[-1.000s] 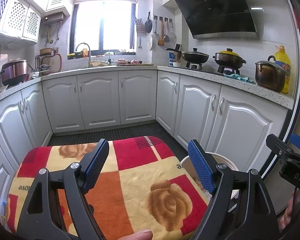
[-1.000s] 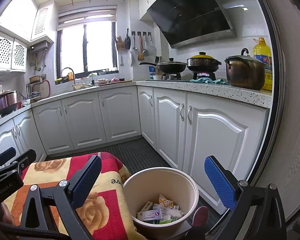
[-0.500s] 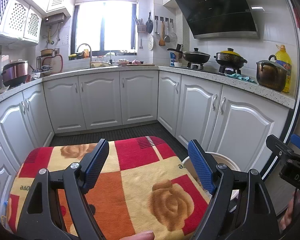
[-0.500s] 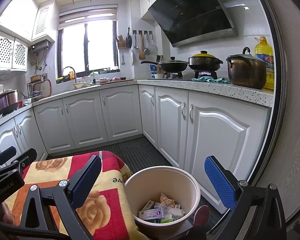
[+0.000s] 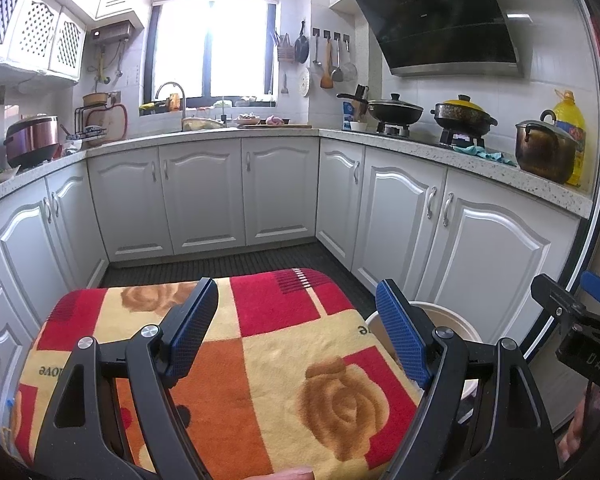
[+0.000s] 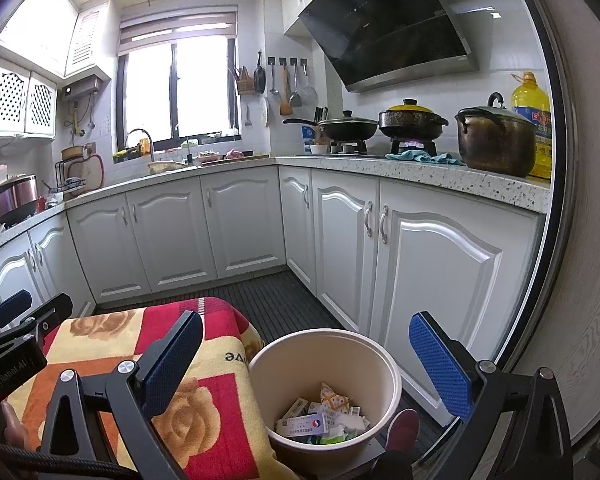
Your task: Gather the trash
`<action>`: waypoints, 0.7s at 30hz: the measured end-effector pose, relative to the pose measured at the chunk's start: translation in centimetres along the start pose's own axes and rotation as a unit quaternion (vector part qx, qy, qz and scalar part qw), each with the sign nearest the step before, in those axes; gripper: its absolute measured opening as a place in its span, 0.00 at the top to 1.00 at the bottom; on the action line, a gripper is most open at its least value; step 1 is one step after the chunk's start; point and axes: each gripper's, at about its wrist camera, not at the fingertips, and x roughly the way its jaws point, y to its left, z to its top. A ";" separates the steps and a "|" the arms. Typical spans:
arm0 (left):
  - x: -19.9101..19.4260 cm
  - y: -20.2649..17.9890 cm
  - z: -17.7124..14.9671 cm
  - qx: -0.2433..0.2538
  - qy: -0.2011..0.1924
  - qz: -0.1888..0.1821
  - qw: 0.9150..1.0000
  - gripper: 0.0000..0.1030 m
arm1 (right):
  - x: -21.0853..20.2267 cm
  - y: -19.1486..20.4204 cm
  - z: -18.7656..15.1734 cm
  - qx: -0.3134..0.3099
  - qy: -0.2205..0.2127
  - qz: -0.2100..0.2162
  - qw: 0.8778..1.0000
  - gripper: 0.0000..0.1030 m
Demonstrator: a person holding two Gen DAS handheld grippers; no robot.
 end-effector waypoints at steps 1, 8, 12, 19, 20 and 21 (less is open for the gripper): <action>0.0 0.0 0.0 0.000 0.001 0.000 1.000 0.22 | 0.0 0.0 0.0 0.000 0.001 0.000 1.000 0.01; 0.1 -0.1 0.0 0.002 0.002 0.000 1.000 0.22 | 0.1 0.1 -0.2 -0.002 0.002 0.000 1.000 0.01; 0.2 0.0 -0.1 0.003 0.004 0.001 1.000 0.22 | 0.2 0.1 -0.2 -0.002 0.003 0.000 1.000 0.01; 0.4 0.3 -0.4 0.001 0.007 0.004 1.000 0.22 | 0.3 0.1 -0.4 0.000 0.006 0.001 1.000 0.00; 0.4 0.3 -0.4 0.001 0.007 0.005 1.000 0.22 | 0.3 0.1 -0.4 0.000 0.006 0.001 1.000 0.00; 0.4 0.3 -0.4 0.001 0.007 0.005 1.000 0.22 | 0.3 0.1 -0.4 0.000 0.005 0.001 1.000 0.00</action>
